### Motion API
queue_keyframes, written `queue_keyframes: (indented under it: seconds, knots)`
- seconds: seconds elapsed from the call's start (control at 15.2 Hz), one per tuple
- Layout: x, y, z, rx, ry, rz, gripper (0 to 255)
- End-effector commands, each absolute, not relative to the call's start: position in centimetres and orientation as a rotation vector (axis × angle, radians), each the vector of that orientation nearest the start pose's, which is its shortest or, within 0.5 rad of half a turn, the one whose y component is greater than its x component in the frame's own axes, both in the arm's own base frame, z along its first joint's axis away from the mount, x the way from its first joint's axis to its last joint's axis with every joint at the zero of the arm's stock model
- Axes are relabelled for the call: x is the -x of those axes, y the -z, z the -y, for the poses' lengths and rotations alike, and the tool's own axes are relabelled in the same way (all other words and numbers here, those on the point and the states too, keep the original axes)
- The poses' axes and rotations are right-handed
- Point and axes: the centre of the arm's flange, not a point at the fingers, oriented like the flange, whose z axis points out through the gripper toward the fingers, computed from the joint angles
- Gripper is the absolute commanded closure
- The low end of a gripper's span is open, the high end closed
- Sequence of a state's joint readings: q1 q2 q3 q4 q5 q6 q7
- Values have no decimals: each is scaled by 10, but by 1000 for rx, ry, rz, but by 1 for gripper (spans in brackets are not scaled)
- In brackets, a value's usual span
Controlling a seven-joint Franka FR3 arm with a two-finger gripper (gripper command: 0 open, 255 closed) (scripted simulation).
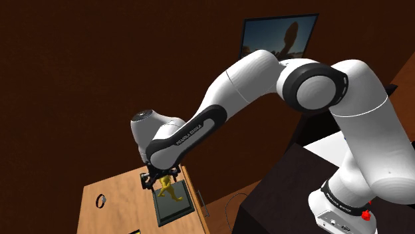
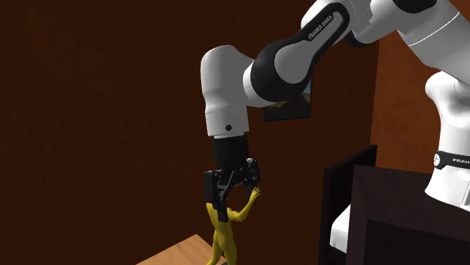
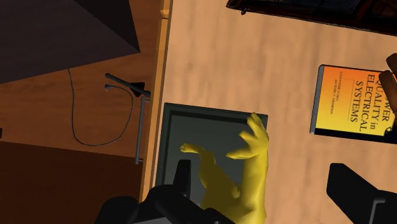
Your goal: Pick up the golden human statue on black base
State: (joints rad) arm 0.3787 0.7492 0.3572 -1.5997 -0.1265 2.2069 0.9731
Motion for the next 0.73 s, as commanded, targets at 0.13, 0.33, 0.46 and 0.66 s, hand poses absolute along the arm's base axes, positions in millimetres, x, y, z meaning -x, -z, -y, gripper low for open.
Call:
queue_keyframes:
  seconds: [0.13, 0.33, 0.46, 0.66]
  knots:
    - [-531, -190, -433, 3082, -266, -363, 0]
    - [-531, -190, -433, 3082, -266, -363, 255]
    - [-531, -190, -433, 3082, -266, -363, 255]
    - [-531, -190, -433, 3082, -266, -363, 255]
